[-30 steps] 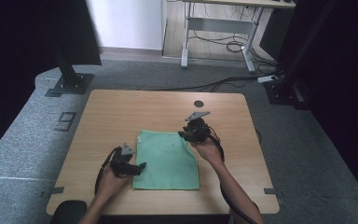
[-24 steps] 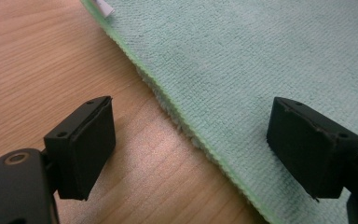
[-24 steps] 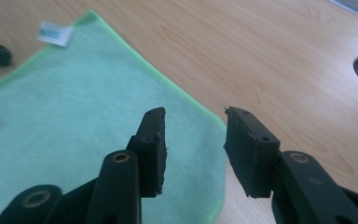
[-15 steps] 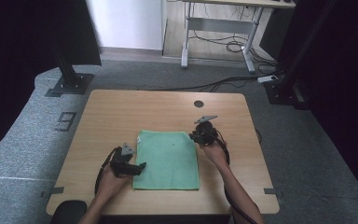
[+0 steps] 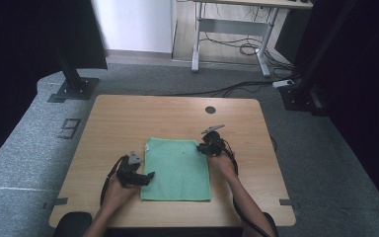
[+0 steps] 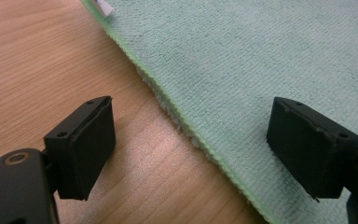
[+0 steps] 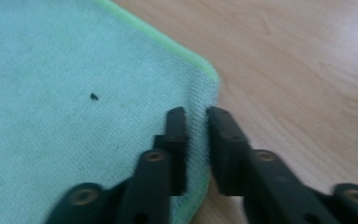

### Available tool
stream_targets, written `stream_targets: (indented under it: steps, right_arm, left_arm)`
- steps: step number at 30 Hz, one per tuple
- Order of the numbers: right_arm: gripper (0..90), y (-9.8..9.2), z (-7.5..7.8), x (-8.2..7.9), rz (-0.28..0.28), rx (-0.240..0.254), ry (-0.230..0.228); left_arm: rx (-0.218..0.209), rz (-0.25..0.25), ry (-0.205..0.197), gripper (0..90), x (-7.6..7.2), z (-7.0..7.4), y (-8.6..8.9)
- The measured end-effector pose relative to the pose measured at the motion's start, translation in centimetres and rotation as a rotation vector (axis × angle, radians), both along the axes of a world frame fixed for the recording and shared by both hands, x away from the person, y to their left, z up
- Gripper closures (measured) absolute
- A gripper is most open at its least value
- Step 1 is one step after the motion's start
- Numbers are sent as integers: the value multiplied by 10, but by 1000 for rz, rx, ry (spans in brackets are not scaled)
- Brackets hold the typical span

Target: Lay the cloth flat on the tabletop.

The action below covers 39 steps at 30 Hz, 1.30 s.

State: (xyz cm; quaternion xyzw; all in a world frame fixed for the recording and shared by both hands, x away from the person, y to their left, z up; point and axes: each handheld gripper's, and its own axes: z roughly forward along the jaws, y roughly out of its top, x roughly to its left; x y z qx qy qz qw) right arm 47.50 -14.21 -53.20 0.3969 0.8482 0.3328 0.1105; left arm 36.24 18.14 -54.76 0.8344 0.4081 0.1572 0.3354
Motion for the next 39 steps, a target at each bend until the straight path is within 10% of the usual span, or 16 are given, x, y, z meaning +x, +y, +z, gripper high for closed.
stream_targets:
  steps: [11, 20, 28, 39]
  right_arm:
    - [838, 34, 31, -30, 134, 36, -72]
    - [821, 80, 8, -50, 269, -2, -26]
    - [727, 83, 7, -49, 278, 16, 17]
    - [666, 72, 30, -36, 226, 34, -35]
  left_arm:
    - [-1, 0, -1, 151, 0, 0, 0]
    - [0, 0, -1, 151, 0, 0, 0]
    - [0, 0, -1, 151, 0, 0, 0]
    - [-1, 0, 0, 151, 0, 0, 0]
